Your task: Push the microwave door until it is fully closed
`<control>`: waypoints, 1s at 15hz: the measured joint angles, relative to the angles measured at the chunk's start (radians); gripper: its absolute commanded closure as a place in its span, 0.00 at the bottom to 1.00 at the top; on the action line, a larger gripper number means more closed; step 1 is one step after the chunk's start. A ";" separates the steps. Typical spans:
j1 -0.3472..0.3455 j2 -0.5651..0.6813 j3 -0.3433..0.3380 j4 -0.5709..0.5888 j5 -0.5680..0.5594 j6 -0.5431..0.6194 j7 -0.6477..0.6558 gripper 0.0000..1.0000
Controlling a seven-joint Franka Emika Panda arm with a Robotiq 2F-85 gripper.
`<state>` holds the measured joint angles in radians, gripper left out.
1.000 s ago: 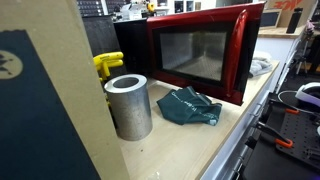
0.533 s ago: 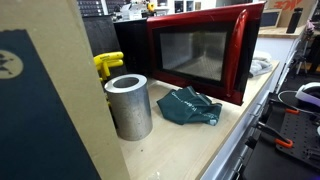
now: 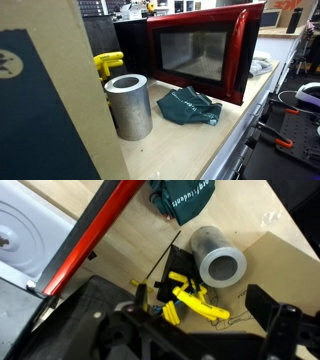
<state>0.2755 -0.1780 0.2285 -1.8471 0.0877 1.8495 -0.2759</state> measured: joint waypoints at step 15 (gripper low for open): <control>0.028 -0.011 0.041 -0.189 -0.072 -0.086 -0.124 0.95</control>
<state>0.3040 -0.1886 0.2694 -2.0361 0.0158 1.7631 -0.3996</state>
